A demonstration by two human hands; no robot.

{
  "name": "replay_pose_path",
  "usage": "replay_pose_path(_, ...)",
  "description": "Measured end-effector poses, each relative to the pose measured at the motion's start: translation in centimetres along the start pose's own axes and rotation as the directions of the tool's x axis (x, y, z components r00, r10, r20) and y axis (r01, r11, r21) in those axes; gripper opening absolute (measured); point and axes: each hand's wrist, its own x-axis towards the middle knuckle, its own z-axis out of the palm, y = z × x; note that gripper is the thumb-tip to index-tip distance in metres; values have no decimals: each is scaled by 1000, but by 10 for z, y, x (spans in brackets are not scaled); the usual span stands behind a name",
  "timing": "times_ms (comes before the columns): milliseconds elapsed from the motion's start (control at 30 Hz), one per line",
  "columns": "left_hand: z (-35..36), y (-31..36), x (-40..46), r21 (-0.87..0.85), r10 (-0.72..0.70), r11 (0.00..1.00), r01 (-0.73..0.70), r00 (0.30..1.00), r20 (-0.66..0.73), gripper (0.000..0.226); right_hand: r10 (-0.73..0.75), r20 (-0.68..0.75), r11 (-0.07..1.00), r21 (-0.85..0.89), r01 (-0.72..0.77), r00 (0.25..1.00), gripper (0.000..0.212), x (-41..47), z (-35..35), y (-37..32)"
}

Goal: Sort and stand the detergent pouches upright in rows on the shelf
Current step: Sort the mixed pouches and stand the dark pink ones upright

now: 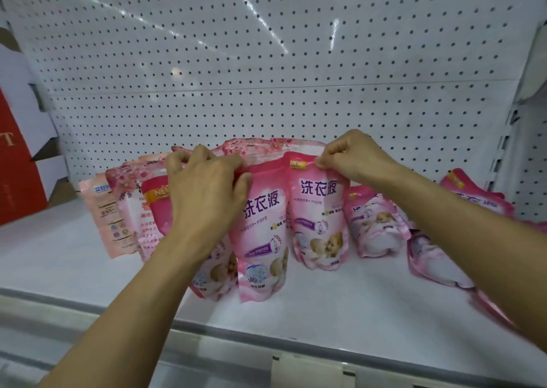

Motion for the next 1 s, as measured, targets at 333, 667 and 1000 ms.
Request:
replay_pose_path(333, 1, 9, -1, 111, 80, 991, -74, 996, -48, 24, -79, 121, 996, -37, 84, 990, 23, 3, -10, 3)
replay_pose_path(667, 12, 62, 3, 127, 323, 936, -328, 944, 61, 52, -2, -167, 990, 138, 25, 986, 24, 22, -40, 74)
replay_pose_path(1000, 47, 90, 18, 86, 320, 937, -339, 930, 180, 61, 72, 11, 759, -650, -48, 997, 13, 76, -27, 164)
